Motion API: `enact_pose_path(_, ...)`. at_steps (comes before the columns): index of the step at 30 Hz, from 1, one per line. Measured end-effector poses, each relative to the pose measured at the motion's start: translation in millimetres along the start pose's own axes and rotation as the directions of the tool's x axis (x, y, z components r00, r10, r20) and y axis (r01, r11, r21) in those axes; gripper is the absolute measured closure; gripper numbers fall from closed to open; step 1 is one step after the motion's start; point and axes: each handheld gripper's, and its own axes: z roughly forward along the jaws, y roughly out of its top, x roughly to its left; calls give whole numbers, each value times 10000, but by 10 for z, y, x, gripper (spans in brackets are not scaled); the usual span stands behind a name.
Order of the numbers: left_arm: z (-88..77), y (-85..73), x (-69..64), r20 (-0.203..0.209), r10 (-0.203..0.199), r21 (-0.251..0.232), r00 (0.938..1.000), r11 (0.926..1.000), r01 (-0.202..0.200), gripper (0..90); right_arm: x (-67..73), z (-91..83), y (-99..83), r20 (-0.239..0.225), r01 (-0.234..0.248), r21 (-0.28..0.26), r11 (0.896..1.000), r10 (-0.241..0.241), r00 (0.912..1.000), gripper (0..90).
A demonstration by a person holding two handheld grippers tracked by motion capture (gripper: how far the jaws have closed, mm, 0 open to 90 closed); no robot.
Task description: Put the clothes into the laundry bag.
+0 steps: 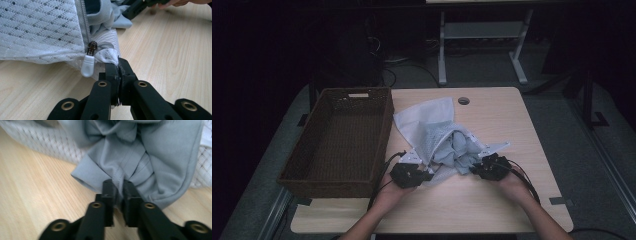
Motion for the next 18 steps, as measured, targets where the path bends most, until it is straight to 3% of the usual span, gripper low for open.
enact_pose_path(6, 2, 0, 3, -39, 5, 3, 10000, 10000, -5, 877, 49, -153, 78, -770, -95, -1066, 9943, 12, 9970, 856)
enact_pose_path(10, 3, 2, 1, -69, 24, 2, 10000, 10000, -24, 876, 183, -234, 239, -1065, 258, -1613, 9866, -433, 9934, 855)
enact_pose_path(18, 3, 4, 4, -123, 23, 10, 9999, 10000, -23, 876, 398, -123, 633, -1350, 908, -2111, 9732, -1210, 9834, 859)
